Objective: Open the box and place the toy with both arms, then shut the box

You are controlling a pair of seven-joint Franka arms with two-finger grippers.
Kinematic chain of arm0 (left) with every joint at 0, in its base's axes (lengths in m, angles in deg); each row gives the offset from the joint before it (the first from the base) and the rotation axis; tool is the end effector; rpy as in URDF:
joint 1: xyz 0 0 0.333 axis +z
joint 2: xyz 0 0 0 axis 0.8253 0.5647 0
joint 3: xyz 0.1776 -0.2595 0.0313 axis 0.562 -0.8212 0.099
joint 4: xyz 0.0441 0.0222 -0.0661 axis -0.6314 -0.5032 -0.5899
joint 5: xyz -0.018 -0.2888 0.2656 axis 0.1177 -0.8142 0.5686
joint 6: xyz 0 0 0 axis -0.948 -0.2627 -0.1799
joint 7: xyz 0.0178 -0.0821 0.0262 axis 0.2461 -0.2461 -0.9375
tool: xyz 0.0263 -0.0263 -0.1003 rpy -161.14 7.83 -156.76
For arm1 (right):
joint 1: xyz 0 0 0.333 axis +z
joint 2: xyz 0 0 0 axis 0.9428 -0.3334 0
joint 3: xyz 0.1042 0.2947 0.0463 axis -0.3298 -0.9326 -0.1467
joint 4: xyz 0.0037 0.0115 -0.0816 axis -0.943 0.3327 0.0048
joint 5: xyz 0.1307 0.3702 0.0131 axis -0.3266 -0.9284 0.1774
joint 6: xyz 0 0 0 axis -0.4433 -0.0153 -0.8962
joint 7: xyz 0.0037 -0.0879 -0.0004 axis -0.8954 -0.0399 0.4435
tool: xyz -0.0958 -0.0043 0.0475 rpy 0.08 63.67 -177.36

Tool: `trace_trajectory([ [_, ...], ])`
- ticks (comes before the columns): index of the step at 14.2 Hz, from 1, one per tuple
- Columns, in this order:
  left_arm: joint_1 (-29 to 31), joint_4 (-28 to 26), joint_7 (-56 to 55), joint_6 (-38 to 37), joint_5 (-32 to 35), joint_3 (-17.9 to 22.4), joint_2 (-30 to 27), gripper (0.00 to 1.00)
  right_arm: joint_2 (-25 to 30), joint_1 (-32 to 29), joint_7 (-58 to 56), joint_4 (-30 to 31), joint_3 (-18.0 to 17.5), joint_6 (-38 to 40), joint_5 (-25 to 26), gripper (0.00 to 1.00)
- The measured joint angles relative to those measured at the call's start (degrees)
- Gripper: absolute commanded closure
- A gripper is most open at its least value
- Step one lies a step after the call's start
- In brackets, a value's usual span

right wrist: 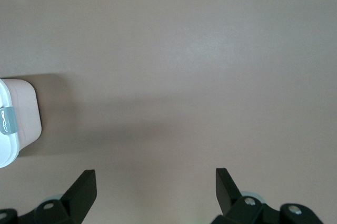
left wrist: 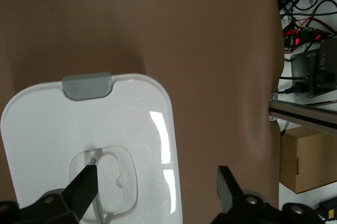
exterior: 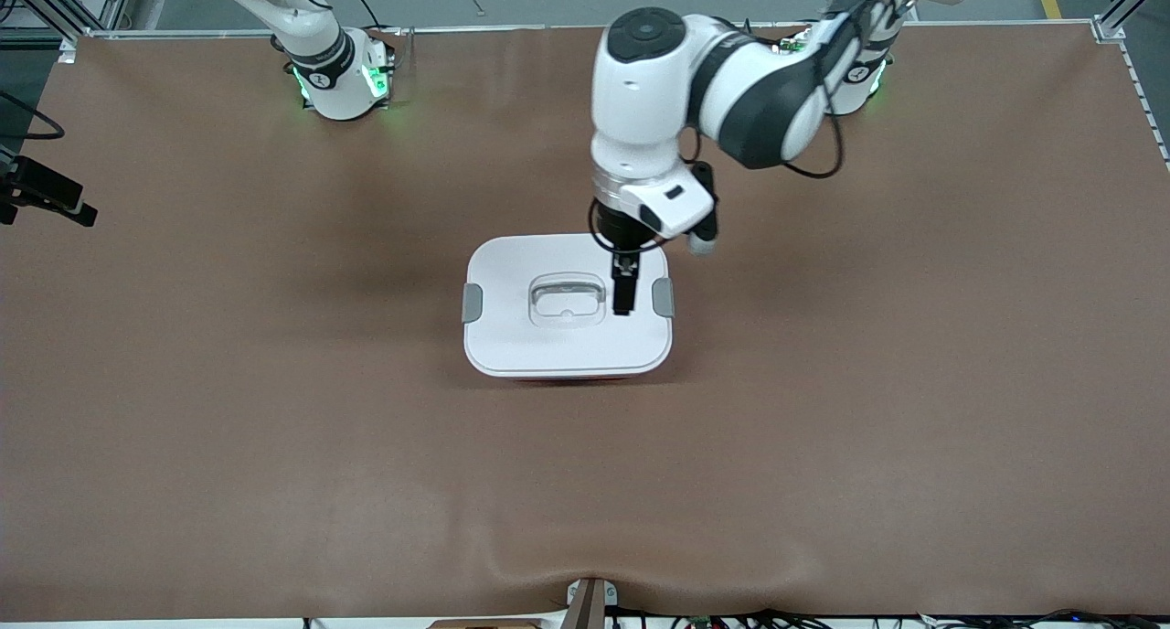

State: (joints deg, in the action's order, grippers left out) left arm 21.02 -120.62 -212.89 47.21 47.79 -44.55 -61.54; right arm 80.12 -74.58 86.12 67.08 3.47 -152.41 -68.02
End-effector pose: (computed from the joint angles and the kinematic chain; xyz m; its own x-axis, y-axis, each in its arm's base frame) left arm 0.5342 -0.4550 0.4884 0.1140 0.9934 -0.0104 0.9478 -0.1056 0.3008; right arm 0.5528 -0.0656 0.6402 0.9981 -0.0616 -0.0096 -0.0619 -0.9974 -0.0366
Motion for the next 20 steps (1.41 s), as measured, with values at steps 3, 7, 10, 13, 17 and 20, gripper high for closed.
trace_trajectory([
  [3,4.54,0.01,11.07,-2.56,-1.75,0.03,-1.24,0.00,0.00,0.00,0.00,0.00,0.00,0.00,0.00,0.00],
  [7,10.23,0.02,25.74,-5.56,-3.66,0.07,-2.31,0.00,-0.02,0.01,0.00,0.00,-0.10,0.00,-0.02,0.00],
  [10,13.07,0.02,36.21,-7.56,-3.73,0.07,-3.07,0.00,-0.03,0.01,0.00,0.00,-0.17,0.00,-0.02,0.00],
  [13,15.02,0.03,45.45,-9.83,-3.74,0.21,-3.38,0.00,-0.16,0.04,0.00,0.00,-0.23,0.00,-0.03,0.00],
  [17,20.77,0.09,59.27,-9.99,-3.78,0.17,-4.69,0.00,-0.47,0.17,0.00,0.00,-0.34,0.00,-0.04,0.00],
  [20,25.67,0.11,67.34,-12.03,-4.69,-1.26,-6.36,0.00,-0.49,0.30,0.00,0.00,-0.38,0.07,-0.04,0.00],
])
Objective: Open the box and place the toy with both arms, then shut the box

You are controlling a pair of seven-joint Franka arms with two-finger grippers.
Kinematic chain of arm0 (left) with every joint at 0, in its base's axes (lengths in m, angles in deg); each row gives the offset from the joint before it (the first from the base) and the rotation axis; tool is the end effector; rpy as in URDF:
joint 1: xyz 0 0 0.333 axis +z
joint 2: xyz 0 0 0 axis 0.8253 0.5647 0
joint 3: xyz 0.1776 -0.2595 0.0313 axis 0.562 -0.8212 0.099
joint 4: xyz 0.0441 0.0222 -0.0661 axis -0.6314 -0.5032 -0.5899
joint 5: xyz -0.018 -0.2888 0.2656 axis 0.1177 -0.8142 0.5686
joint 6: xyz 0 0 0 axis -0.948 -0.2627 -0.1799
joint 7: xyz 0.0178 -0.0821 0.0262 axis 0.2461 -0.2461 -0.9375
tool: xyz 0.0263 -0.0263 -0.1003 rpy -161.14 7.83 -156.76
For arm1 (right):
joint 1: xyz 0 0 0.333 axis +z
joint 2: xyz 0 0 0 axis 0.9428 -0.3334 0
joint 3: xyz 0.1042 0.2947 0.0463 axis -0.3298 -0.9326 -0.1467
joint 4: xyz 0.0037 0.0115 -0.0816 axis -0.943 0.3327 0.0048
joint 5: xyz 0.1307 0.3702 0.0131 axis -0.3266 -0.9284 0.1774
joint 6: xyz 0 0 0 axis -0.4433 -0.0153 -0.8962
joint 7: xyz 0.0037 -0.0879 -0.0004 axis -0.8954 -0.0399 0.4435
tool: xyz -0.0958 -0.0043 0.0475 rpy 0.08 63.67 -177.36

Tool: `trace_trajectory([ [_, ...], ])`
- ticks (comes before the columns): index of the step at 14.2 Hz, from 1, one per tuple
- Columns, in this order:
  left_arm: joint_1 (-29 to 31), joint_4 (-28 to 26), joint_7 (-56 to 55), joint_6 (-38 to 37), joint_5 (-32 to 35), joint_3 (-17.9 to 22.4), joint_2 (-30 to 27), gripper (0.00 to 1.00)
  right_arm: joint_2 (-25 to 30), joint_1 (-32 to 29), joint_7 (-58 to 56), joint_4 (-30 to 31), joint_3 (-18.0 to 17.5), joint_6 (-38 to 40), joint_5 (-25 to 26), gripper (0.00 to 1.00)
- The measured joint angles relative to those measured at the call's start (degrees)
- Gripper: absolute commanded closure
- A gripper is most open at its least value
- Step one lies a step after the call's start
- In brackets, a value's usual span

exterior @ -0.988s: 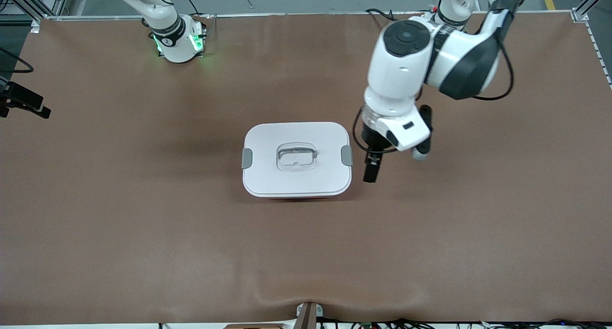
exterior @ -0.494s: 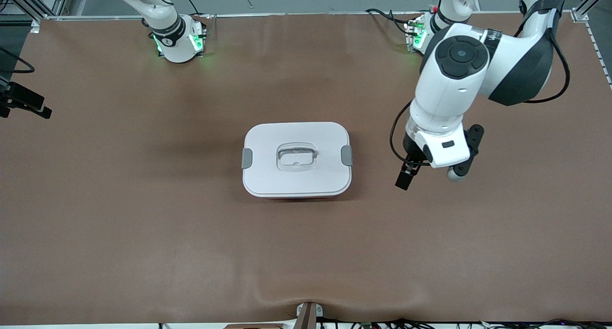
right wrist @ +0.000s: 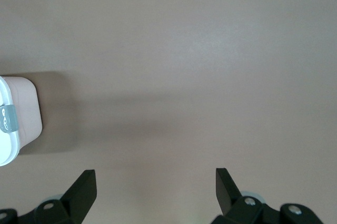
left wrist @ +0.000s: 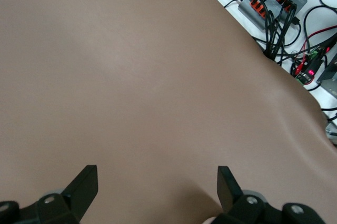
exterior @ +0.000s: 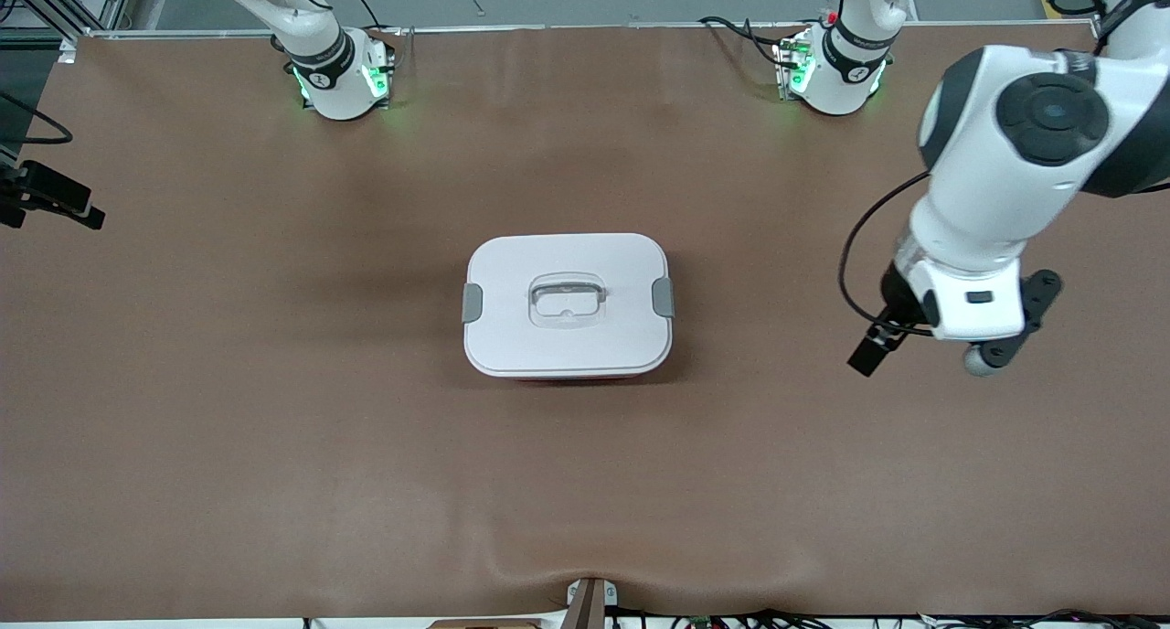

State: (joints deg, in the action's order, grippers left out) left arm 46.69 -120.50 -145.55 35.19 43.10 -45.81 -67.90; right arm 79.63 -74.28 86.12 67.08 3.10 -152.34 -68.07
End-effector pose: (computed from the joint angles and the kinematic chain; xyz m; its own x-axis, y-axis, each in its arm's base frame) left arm 0.6373 -0.1831 0.5424 0.7090 0.6829 0.1762 0.6819 -0.7275 0.0756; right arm 0.5560 -0.0593 0.6353 0.9986 -0.0498 -0.0193 -0.0505 -0.9980 -0.0379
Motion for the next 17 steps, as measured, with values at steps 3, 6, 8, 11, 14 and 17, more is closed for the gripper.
trace_trajectory([
  [3,6.34,0.11,10.67,-4.09,-1.16,-2.63,-1.70,0.00,-0.05,0.39,0.58,0.01,-0.08,0.25,0.00,0.00],
  [6,9.62,1.36,21.31,-6.35,-5.36,-2.58,-3.30,0.00,-0.06,0.52,1.75,0.02,-0.10,0.59,0.00,0.00],
  [8,10.05,2.57,30.54,-7.94,-6.79,-1.78,-5.07,0.00,-0.07,0.68,1.88,0.03,-0.14,0.80,0.00,0.00],
  [11,10.02,3.15,40.35,-14.32,-6.84,-0.86,-9.02,0.00,-0.08,1.94,1.99,0.04,-0.22,1.67,-0.01,0.00],
  [14,10.03,3.15,45.19,-20.11,-7.57,1.38,-12.86,0.00,-0.08,3.19,2.20,0.04,-0.24,1.74,-0.01,0.00],
  [17,10.02,2.23,47.39,-23.95,-7.67,1.75,-16.35,0.00,-0.08,3.88,2.24,0.04,-0.25,1.75,-0.01,0.00],
])
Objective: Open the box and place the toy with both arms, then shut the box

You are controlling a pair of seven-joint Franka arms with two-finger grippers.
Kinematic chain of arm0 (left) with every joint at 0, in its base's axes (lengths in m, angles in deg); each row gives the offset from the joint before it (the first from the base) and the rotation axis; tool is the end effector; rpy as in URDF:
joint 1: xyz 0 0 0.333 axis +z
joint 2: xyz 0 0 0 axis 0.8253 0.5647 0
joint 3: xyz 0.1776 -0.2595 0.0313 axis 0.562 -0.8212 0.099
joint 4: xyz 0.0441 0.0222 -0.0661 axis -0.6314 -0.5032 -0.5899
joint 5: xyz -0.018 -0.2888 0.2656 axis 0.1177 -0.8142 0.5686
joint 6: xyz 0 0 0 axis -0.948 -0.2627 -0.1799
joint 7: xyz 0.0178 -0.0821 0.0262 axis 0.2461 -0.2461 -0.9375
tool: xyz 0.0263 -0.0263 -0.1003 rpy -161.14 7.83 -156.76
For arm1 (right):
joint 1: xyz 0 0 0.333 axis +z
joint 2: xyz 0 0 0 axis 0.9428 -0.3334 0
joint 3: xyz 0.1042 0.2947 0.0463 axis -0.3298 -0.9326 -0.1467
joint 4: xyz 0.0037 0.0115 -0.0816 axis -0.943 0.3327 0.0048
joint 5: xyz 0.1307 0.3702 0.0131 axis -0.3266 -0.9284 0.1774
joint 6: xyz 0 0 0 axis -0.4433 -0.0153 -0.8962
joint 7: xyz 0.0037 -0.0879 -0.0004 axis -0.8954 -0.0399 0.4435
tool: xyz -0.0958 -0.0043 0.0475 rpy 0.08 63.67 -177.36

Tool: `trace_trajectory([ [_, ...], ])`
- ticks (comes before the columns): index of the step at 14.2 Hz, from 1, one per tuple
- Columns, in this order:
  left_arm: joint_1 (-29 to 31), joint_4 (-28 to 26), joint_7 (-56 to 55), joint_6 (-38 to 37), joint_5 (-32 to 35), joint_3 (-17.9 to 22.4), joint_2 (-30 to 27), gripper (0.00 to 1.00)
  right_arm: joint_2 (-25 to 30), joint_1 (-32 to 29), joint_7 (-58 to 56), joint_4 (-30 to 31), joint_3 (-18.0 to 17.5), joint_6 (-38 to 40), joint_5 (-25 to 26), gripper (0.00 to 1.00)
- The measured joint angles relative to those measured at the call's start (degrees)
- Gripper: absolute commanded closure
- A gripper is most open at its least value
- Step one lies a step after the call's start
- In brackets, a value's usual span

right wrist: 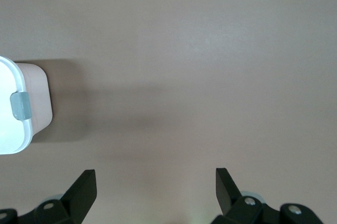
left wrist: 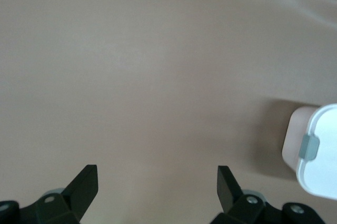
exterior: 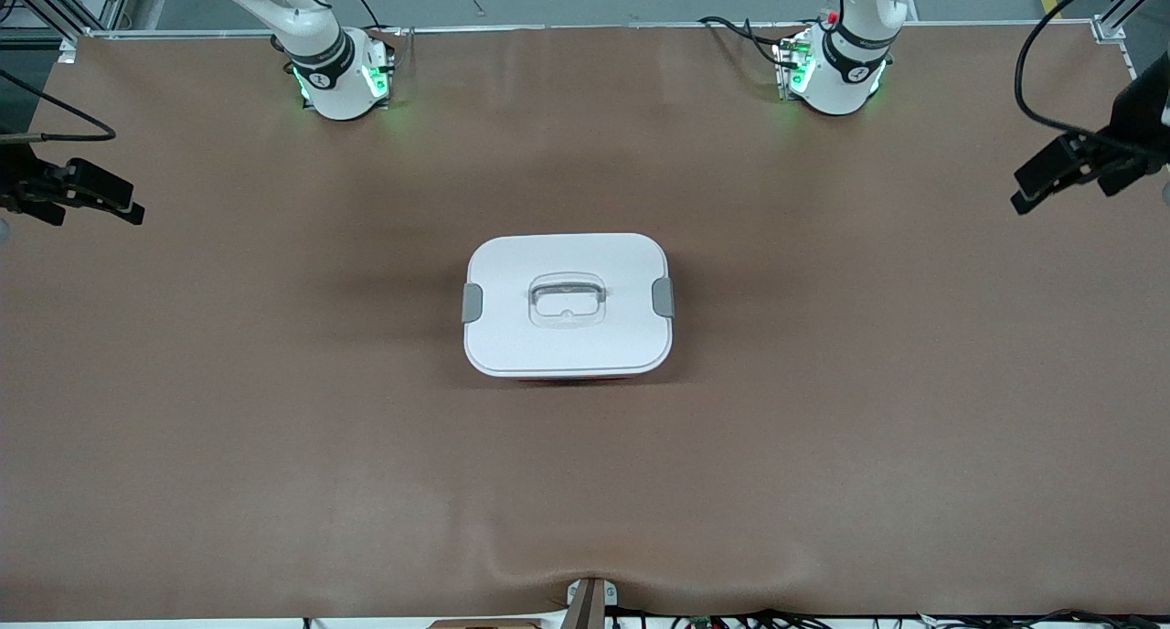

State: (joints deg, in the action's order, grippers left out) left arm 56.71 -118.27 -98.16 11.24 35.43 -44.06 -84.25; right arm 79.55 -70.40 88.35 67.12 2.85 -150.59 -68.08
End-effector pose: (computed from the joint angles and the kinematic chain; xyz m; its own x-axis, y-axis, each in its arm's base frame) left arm 0.5386 -0.0577 0.6906 0.9834 0.1714 0.0602 0.1730 -0.9847 -0.0225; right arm 0.5559 -0.0189 0.6316 0.9985 -0.0154 -0.0533 -0.0175 -0.9991 -0.0381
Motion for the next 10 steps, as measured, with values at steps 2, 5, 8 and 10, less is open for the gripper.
trace_trajectory([
  [2,0.03,-1.82,3.45,-0.63,-0.20,0.85,-2.07,0.00,0.00,0.02,0.00,-0.01,0.04,0.00,0.00,0.00],
  [5,0.72,-3.63,11.12,-0.65,-1.50,2.89,-3.15,0.00,0.00,0.01,0.00,-0.04,0.20,-0.04,0.00,0.00],
  [8,0.97,-4.45,15.56,-0.61,-1.51,3.30,-3.14,0.00,0.00,-0.06,0.01,-0.05,0.39,-0.24,0.00,0.00],
  [10,0.97,-5.02,16.26,-0.22,-1.42,3.28,-3.14,0.00,0.00,-0.12,0.01,-0.06,0.44,-0.25,0.00,0.00],
])
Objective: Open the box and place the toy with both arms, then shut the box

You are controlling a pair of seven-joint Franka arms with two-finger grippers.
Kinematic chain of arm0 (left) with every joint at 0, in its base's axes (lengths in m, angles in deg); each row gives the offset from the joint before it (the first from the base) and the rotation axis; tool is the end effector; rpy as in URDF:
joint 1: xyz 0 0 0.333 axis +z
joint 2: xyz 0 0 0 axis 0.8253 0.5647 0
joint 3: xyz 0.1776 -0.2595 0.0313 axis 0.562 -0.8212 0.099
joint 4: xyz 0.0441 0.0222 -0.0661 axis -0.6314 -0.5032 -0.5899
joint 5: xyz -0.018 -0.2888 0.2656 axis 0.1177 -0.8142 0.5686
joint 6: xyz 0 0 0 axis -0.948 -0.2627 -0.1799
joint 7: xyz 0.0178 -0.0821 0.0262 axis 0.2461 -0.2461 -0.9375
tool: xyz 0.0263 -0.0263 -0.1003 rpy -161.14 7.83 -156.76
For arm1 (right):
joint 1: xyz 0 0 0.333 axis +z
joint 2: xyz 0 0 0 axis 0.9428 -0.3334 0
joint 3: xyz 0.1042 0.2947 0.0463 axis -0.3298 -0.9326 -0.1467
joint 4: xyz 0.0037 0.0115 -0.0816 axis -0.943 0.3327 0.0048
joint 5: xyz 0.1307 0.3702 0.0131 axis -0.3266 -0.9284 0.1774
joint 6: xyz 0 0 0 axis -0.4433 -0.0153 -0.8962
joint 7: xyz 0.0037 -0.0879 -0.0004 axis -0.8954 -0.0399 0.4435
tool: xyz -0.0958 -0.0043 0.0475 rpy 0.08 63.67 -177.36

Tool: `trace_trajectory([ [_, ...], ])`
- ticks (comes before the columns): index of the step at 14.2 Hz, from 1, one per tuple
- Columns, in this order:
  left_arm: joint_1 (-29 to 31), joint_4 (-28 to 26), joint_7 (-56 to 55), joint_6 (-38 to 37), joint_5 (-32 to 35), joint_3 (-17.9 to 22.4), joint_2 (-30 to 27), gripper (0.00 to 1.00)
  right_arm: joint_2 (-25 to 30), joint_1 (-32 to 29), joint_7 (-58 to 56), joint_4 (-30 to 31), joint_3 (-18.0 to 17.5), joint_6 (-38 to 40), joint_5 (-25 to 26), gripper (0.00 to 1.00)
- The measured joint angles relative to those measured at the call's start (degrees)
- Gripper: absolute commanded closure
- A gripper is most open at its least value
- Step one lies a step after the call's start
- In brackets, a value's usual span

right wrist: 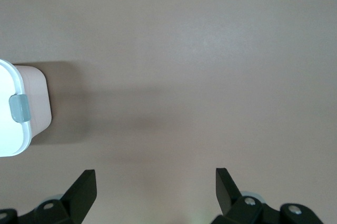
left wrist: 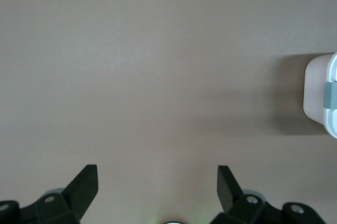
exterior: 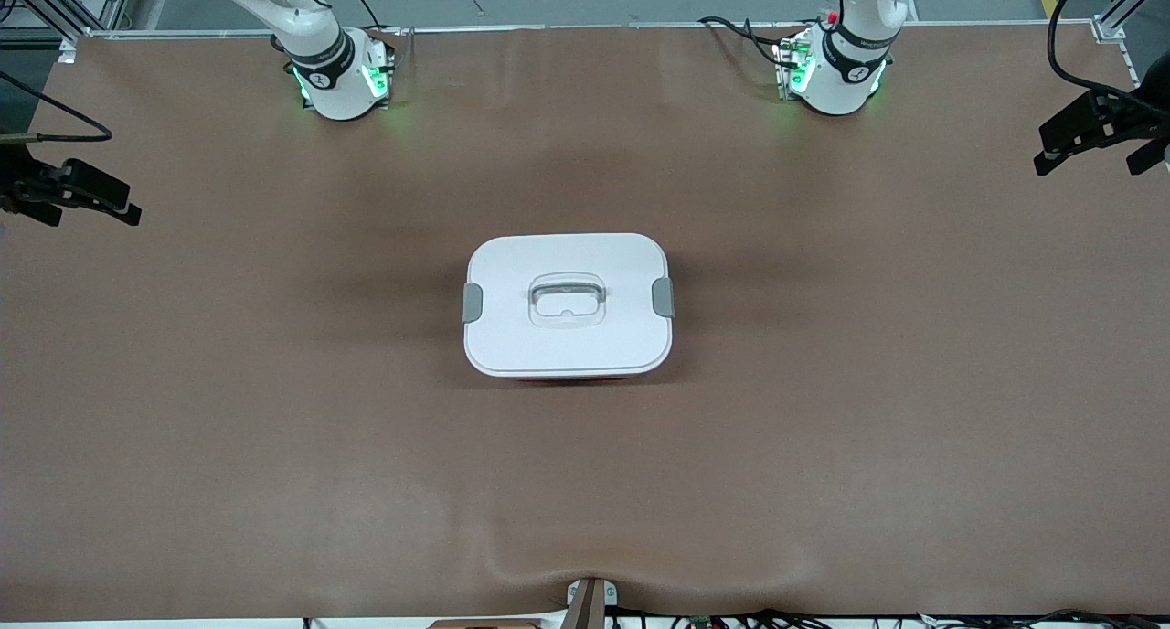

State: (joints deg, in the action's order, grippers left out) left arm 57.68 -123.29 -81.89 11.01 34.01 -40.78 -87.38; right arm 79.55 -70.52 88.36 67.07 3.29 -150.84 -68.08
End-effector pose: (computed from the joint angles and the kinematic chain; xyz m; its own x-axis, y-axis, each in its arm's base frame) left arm 0.5247 -0.0213 0.6790 0.9991 -0.0402 0.0143 -0.0400 -0.9990 -0.0184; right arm 0.5561 -0.0243 0.6324 0.9985 -0.0256 -0.0481 -0.0274 -0.9989 -0.0377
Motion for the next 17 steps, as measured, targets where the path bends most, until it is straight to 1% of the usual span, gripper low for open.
trace_trajectory([
  [4,0.00,-0.84,0.92,0.82,0.21,-0.07,0.40,0.00,0.00,-0.04,0.01,-0.03,0.05,-0.04,0.00,0.00],
  [13,-0.06,-0.87,0.95,1.98,0.21,-0.47,1.59,0.00,0.00,-0.05,0.02,-0.03,0.14,-0.04,0.00,0.00],
  [17,-0.01,-0.87,-1.70,2.17,0.21,-0.44,2.55,0.00,0.00,-0.05,0.02,-0.08,0.17,-0.04,0.00,0.00],
])
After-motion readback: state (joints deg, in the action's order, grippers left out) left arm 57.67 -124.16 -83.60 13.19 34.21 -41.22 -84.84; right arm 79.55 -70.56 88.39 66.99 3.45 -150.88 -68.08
